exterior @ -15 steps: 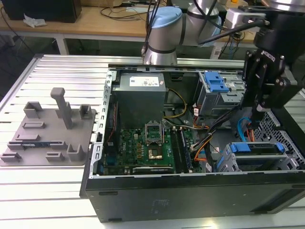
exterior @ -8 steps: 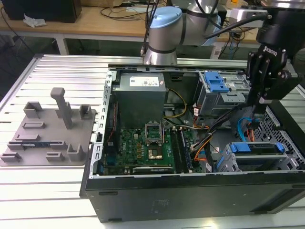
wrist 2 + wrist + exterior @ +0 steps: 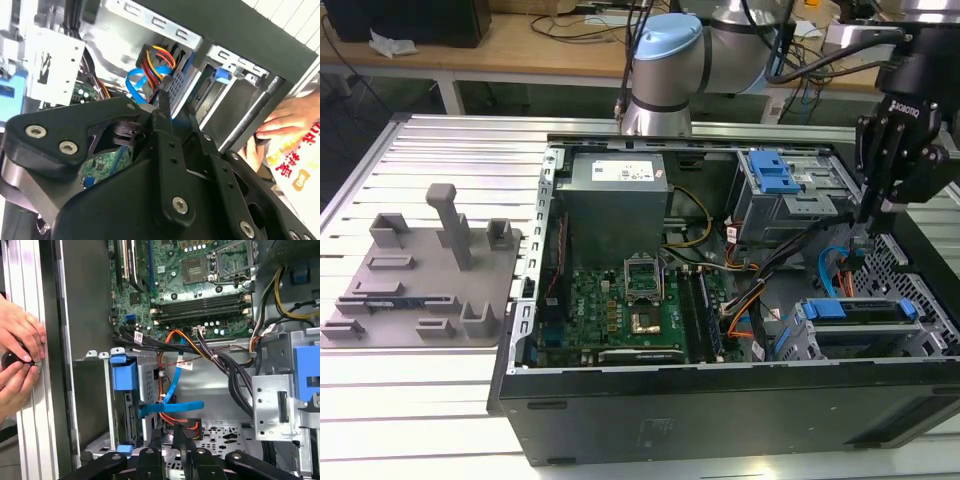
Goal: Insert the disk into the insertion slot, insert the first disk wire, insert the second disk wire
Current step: 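Insert the first disk wire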
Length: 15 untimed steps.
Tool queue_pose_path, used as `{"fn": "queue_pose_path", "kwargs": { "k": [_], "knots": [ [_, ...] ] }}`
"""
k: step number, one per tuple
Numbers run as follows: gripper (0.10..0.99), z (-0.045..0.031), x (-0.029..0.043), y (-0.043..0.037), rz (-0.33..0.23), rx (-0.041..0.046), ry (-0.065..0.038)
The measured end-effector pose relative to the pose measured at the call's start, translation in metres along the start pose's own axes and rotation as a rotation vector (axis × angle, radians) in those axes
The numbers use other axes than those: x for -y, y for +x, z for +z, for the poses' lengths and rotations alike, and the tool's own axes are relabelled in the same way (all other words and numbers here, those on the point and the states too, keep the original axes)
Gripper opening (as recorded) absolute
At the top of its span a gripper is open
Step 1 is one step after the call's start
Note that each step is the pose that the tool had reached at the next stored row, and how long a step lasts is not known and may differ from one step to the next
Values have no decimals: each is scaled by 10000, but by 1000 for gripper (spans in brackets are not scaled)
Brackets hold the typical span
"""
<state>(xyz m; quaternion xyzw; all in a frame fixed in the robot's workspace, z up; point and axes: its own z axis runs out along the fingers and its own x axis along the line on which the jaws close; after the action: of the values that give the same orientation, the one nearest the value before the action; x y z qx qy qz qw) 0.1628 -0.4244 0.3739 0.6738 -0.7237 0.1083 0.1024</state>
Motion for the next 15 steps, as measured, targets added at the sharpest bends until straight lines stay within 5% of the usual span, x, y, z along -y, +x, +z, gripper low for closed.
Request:
{"fn": "queue_pose_path", "kwargs": {
  "k": [2, 10, 15],
  "knots": [
    [290, -4, 17, -143, 0, -126, 10],
    [290, 61, 15, -170, 441, -148, -13],
    [290, 128, 15, -177, 445, -377, 8]
  ]
}}
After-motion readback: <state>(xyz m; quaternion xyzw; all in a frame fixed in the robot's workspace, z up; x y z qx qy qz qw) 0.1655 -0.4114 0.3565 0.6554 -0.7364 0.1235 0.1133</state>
